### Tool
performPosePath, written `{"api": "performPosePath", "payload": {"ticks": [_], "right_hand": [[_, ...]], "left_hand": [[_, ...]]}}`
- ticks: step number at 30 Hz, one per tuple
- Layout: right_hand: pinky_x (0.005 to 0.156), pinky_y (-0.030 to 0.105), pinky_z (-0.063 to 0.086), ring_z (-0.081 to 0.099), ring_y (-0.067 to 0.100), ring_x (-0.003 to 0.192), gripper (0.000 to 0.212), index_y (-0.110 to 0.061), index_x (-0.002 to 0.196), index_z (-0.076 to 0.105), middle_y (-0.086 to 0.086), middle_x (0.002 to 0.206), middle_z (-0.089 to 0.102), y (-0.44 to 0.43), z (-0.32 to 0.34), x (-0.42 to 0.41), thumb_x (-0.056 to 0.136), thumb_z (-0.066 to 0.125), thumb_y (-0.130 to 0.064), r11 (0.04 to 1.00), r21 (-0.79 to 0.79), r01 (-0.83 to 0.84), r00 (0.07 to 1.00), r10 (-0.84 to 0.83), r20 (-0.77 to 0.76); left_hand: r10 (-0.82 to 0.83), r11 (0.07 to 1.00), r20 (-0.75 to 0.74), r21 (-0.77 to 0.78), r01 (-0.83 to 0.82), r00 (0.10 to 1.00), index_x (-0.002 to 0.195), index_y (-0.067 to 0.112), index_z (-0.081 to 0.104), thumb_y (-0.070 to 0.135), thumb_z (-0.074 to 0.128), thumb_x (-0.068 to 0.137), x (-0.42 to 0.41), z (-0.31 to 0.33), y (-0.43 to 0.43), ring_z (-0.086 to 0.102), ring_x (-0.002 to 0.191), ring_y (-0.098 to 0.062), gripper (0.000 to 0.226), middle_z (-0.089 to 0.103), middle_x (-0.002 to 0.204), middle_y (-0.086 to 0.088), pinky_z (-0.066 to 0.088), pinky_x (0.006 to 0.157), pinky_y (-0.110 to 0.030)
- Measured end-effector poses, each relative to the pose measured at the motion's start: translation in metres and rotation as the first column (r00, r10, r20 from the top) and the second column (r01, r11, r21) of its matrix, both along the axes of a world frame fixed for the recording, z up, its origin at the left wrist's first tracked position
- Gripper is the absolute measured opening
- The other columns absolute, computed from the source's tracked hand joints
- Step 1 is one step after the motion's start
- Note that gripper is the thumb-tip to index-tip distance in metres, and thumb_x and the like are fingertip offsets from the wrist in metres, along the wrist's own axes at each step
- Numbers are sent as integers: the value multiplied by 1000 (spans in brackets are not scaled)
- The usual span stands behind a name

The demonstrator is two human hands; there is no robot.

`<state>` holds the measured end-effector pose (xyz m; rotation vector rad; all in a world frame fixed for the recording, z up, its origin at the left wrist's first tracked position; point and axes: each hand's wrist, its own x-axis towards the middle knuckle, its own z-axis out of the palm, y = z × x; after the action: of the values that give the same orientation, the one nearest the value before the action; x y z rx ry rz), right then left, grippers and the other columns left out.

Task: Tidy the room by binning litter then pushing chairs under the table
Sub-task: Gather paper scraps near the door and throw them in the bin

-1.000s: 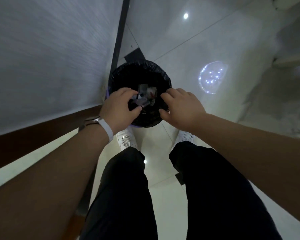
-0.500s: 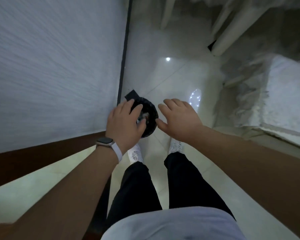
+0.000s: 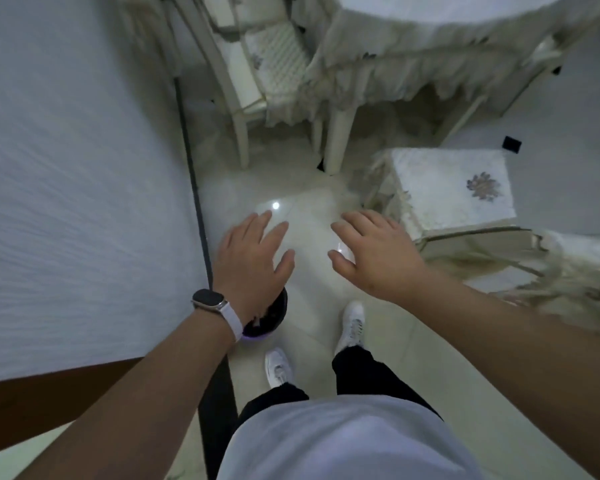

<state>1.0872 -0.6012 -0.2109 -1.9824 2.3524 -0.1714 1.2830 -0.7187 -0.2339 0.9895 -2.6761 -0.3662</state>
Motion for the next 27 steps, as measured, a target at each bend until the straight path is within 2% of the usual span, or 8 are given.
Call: {"api": "performPosePath", "payload": {"ticks": [4,7,14,20,27], "right_hand": [[93,42,45,57,31,114,55,-14,121,63,8,124,63,43,29,-12,89,39,-53,988,-15,151,988,-151,-19],[98,42,41,54,29,119,59,-16,126,60,6,129,59,81,49,-29,89,35,-56,975,-15,222,974,-223,-41],[94,42,43,57,31,112,57,-13,119,65,9,122,63,177,95,-104,87,38,-52,921,-178,346,929,-363,-71],[96,43,43,57,30,113,54,-13,120,64,10,122,63,285,116,-183,88,43,-51,872,-280,401,893,-441,-94],[97,42,41,55,29,115,56,-14,125,62,9,124,62,386,116,-253,89,40,-51,804,-248,540,821,-568,-53]], "left_hand": [[-162,985,-34,-65,160,986,125,13,63,37,57,90,-32,20,14,54,122,-36,43,58,133,-16,44,97,-53],[-225,970,-53,-102,219,973,122,13,65,37,59,88,-64,40,37,57,117,-36,42,60,130,-16,46,94,-51],[-314,939,-90,-179,295,945,120,15,67,39,55,87,-150,87,124,55,123,-34,43,60,131,-14,44,98,-56],[-406,905,-106,-188,382,908,124,18,66,44,51,89,-245,114,222,55,123,-30,46,60,133,-10,44,101,-52],[-526,836,-113,-251,488,843,123,17,66,43,54,89,-341,128,299,56,120,-32,45,62,130,-10,45,97,-48]]}}
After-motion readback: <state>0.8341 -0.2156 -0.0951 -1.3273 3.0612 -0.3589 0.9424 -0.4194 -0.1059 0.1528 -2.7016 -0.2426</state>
